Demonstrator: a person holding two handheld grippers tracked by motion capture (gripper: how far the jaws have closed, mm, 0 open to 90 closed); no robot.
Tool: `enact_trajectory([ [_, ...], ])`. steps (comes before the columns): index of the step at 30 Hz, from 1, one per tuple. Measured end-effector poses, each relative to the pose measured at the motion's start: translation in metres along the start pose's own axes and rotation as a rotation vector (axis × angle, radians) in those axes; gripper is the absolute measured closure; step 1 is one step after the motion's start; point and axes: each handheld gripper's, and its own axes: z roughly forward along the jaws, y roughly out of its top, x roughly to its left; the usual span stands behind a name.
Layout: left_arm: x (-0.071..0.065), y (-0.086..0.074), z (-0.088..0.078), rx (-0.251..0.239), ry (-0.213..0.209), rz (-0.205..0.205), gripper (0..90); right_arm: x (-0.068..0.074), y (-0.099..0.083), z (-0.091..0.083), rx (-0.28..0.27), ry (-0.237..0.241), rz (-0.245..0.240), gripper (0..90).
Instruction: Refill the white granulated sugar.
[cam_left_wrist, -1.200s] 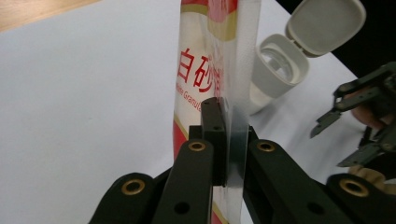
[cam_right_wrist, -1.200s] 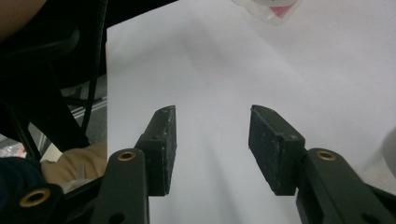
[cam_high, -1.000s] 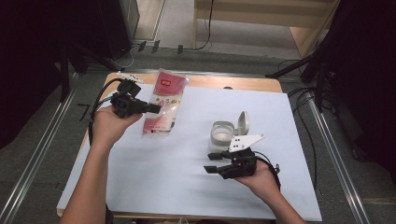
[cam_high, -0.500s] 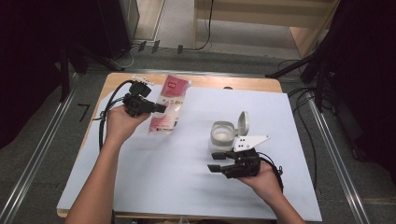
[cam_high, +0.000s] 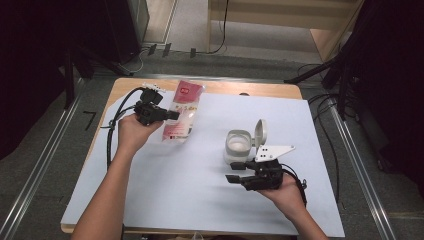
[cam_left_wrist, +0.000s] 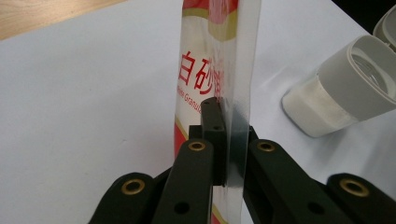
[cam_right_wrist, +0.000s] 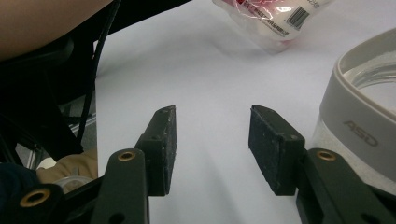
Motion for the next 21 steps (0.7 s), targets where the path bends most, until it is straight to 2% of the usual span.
enact_trajectory([
  [5,0.001,-0.006,-0.002,-0.002,0.0,0.004,90.0,0.0,0.0,-0.003,0.004,-0.01,-0.009,52.0],
  [8,0.001,-0.009,-0.004,0.002,0.005,0.0,90.0,0.0,-0.002,-0.006,-0.002,-0.018,0.002,52.0],
  [15,-0.001,-0.02,-0.007,0.004,-0.009,-0.012,90.0,-0.001,-0.003,-0.008,-0.003,-0.024,0.003,52.4],
  [17,-0.002,-0.022,-0.008,0.004,0.002,-0.005,90.0,-0.001,-0.003,-0.008,-0.005,-0.028,-0.009,52.3],
  [21,-0.003,-0.029,-0.012,0.006,0.014,0.007,90.0,-0.003,-0.003,-0.009,-0.005,-0.034,-0.001,52.3],
])
